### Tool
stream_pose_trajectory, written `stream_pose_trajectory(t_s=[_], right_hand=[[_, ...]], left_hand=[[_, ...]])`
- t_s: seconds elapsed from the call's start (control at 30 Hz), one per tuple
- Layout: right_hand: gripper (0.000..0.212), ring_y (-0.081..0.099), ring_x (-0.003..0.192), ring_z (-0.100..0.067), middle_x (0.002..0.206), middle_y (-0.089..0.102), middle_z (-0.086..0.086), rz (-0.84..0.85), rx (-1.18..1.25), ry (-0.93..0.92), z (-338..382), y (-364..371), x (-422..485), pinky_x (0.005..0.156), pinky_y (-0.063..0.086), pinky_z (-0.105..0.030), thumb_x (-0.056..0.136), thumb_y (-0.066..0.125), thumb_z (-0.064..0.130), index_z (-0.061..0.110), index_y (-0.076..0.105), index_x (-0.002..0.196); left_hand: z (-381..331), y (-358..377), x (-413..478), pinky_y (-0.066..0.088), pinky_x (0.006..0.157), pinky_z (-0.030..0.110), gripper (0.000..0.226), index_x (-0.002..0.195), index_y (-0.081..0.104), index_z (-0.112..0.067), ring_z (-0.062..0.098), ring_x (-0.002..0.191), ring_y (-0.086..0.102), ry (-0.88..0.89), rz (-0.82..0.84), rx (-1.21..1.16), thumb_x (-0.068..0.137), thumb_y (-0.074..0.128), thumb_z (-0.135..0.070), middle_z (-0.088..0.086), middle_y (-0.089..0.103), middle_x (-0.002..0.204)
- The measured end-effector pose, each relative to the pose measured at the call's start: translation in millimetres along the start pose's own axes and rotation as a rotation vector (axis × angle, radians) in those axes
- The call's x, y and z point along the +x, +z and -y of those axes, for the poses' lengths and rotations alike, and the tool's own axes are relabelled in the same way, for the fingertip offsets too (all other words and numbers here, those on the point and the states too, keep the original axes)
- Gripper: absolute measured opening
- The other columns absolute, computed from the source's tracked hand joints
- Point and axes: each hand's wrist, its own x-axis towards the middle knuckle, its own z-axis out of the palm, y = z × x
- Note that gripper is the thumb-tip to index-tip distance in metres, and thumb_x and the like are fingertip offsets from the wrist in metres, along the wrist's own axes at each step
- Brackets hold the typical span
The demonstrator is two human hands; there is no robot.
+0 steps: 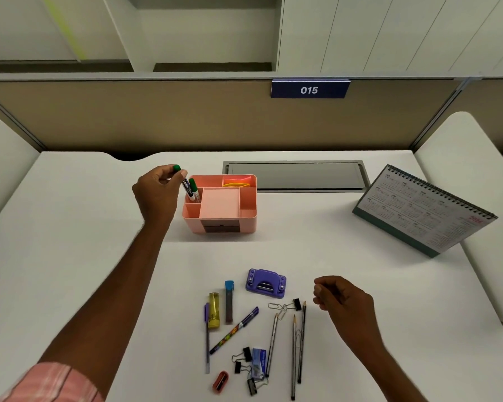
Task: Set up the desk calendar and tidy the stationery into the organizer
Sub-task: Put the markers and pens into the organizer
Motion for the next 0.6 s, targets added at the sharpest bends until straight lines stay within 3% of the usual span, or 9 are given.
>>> stream_pose_trajectory(t_s=[0.13, 0.27, 0.6], right_hand=[[0.017, 0.076, 0.077, -0.016, 0.084, 0.077, 0.002, 0.011, -0.007, 0.0, 0.7, 2.5, 2.4, 0.08, 0.063, -0.044, 0.095, 0.069, 0.009, 0.025, 0.075, 0.097], [0.017, 0.076, 0.077, -0.017, 0.083, 0.077, 0.001, 0.015, -0.004, 0.002, 0.0, 4.3, 2.4, 0.079, 0.062, -0.042, 0.095, 0.068, 0.009, 0.024, 0.075, 0.097], [0.017, 0.076, 0.076, -0.017, 0.083, 0.077, 0.001, 0.01, -0.022, 0.022, -8.0, 2.8, 1.5, 0.078, 0.063, -0.041, 0.095, 0.067, 0.007, 0.022, 0.075, 0.097]], left_hand=[[6.4, 6.6, -3.1, 0.054, 0.072, 0.023, 0.026, 0.107, 0.079, -0.014, 0.016, 0.09, 0.076, -0.002, -0.004, 0.147, 0.087, 0.083, -0.031, 0.003, 0.08, 0.1], [14.2, 11.8, -5.0, 0.051, 0.068, 0.027, 0.029, 0.105, 0.078, -0.013, 0.02, 0.088, 0.075, -0.038, -0.005, 0.238, 0.086, 0.084, -0.033, 0.004, 0.08, 0.1], [30.8, 21.2, -3.3, 0.052, 0.072, 0.031, 0.035, 0.109, 0.077, -0.01, 0.026, 0.093, 0.075, -0.095, 0.047, 0.315, 0.086, 0.084, -0.035, 0.008, 0.079, 0.106]])
